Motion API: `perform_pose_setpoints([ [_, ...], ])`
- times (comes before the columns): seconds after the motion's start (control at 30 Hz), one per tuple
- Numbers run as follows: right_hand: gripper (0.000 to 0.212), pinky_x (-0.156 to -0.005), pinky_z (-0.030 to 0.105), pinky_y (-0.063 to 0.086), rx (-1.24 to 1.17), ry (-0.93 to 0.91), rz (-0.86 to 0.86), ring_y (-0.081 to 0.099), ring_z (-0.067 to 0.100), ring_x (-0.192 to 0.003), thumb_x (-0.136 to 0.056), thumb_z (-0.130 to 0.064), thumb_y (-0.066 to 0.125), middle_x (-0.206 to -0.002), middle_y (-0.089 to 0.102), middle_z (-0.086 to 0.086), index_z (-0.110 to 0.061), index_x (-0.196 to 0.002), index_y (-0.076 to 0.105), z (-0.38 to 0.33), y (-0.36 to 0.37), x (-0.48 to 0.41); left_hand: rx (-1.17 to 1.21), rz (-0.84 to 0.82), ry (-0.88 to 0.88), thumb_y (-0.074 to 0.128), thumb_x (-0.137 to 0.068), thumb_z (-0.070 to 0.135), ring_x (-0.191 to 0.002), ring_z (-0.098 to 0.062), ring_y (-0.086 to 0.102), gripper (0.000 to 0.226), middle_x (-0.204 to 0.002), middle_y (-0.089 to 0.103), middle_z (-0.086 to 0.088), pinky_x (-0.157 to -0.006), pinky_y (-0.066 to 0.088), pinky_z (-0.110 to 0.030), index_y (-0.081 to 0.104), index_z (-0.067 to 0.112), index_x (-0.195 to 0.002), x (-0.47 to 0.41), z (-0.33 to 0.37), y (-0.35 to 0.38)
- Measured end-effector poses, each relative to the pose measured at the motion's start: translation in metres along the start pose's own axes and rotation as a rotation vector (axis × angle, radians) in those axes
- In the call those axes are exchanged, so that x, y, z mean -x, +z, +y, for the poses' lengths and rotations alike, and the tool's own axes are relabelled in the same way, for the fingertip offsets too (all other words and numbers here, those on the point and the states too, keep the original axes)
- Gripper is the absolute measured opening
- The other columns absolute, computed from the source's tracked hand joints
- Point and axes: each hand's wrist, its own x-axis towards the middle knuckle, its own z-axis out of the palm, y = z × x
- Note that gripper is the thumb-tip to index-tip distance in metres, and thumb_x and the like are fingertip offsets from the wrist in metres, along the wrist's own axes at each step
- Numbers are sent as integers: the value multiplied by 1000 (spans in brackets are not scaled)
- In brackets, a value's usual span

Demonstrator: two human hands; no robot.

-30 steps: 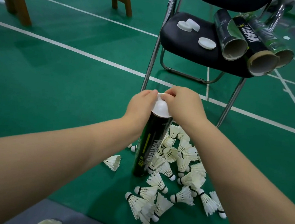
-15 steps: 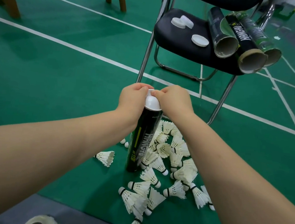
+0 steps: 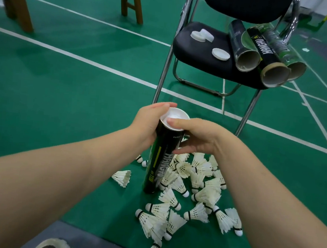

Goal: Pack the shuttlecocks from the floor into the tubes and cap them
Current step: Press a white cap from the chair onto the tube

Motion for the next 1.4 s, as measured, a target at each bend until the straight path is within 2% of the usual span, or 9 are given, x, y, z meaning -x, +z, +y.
perform_pose_setpoints([
  [0.2,66,-83,46,56,81,-71,36,62,32,-105,-64,-34,80,-117,61,14,-8,-119,54,-1,9,4,-47,58,7,46,-95,10,-84,-24,61,21,-96,65,-14,-61,47,-29,67,9,-101,7,-2,-1],
  [0.33,40,-75,38,58,197,-145,81,66,28,-94,-75,-28,68,-103,67,13,-11,-109,58,12,22,22,-201,-22,60,52,-93,15,-91,-24,62,22,-103,66,-13,-72,48,-29,66,8,-109,25,-16,-4],
  [0.47,32,-65,32,57,286,-214,75,65,26,-94,-77,-18,62,-100,65,8,-15,-108,58,16,24,55,-340,-92,125,60,-88,11,-100,-25,61,23,-105,66,-11,-85,49,-32,66,11,-109,47,-17,5],
  [0.53,29,-65,31,57,304,-267,67,64,22,-93,-78,-14,61,-98,65,4,-22,-105,58,10,25,76,-355,-111,147,63,-84,12,-102,-24,61,31,-105,66,-8,-83,50,-31,63,15,-115,58,-9,12],
  [0.7,38,-62,31,57,397,-403,88,63,16,-93,-77,-8,61,-92,63,-4,-29,-108,56,-14,31,123,-371,-105,212,64,-57,30,-111,-21,58,78,-123,59,-8,-100,45,-39,50,24,-134,85,21,26],
  [0.87,45,-66,35,59,466,-544,162,61,16,-104,-77,-14,64,-110,64,0,-24,-120,52,-55,32,168,-374,-202,444,72,-67,38,-116,-18,55,79,-132,52,-5,-102,43,-34,40,27,-139,114,67,38],
  [1.07,50,-66,44,60,493,-710,331,64,23,-96,-80,-18,67,-116,58,4,-25,-126,50,-91,17,199,-503,-307,721,68,-62,46,-101,-6,59,63,-113,57,11,-82,51,-15,48,33,-120,126,114,60],
  [1.23,39,-65,34,60,321,-865,473,67,20,-83,-74,-16,71,-96,63,-2,-34,-105,55,-110,-19,197,-655,-388,904,81,-51,48,-115,-7,52,80,-128,50,14,-98,45,-27,42,44,-121,99,141,89],
  [1.4,37,-62,17,52,314,-1030,625,60,-1,-70,-70,-14,74,-84,62,-14,-40,-89,55,-128,-64,182,-836,-462,1136,88,-55,38,-120,-1,44,94,-132,44,13,-103,37,-20,31,42,-129,47,164,121],
])
